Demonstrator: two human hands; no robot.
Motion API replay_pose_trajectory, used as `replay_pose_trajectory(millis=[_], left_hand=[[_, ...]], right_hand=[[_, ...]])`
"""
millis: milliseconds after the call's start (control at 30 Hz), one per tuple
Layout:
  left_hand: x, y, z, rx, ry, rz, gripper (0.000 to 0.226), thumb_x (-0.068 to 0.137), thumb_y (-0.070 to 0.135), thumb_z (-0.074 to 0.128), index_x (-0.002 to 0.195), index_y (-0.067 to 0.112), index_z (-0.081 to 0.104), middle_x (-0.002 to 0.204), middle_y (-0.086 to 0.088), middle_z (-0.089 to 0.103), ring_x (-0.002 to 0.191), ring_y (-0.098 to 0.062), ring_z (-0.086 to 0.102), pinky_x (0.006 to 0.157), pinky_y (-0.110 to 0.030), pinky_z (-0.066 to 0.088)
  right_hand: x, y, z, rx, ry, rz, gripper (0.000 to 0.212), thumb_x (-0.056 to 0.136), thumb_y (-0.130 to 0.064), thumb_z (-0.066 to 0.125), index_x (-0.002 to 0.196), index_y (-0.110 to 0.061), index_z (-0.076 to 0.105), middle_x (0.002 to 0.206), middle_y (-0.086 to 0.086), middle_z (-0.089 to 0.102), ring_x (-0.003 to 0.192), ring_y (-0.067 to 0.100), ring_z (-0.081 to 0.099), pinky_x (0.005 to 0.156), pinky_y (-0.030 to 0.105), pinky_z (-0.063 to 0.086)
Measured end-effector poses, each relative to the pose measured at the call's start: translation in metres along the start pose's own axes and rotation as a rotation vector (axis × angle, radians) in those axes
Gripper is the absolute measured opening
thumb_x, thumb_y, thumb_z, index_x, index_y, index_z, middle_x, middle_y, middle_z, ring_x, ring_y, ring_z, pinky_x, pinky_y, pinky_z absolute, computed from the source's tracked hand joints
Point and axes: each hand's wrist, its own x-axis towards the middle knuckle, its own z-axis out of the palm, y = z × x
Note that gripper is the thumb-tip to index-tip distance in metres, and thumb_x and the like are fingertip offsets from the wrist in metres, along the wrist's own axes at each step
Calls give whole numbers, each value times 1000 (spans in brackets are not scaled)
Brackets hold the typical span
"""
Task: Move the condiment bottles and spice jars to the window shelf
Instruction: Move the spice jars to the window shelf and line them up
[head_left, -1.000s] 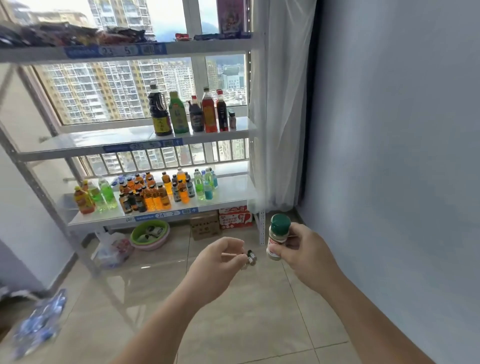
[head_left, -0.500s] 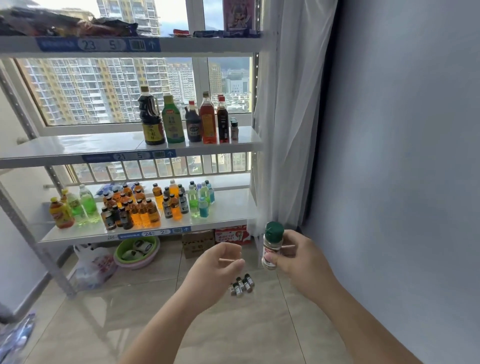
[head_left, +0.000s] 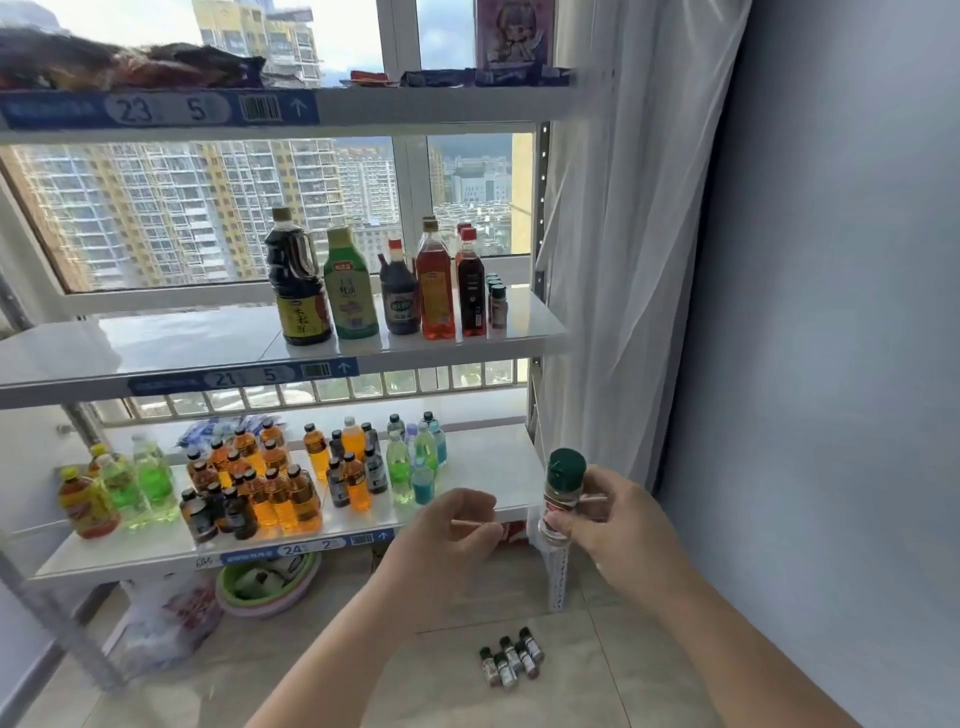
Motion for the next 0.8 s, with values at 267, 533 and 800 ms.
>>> replay_pose_trajectory(millis=[267,533,800], left_hand=[[97,-19,-20,85,28,7,23,97,37,66,119,38,65,108,24,70,97,10,65,82,-17,55],[226,-22,-32,113,82,4,26,97,39,64,123,36,65,114,24,69,104,9,64,80,-16,52],[343,-12,-36,75,180,-30,21,96,34,67,117,35,68,111,22,72,102,7,67,87,-23,55]], right_hand=[[113,16,23,-14,-17,-25,32,86,-29,83,114,-36,69,104,-20,76,99,0,70,88,31,55],[264,25,29,-1,-52,-121,32,89,-22,80,115,-32,65,105,-18,69,94,4,65,76,8,39],[409,34,22,-8,-87,-159,28,86,-20,81,112,-25,71,102,-12,74,93,0,66,76,14,44]])
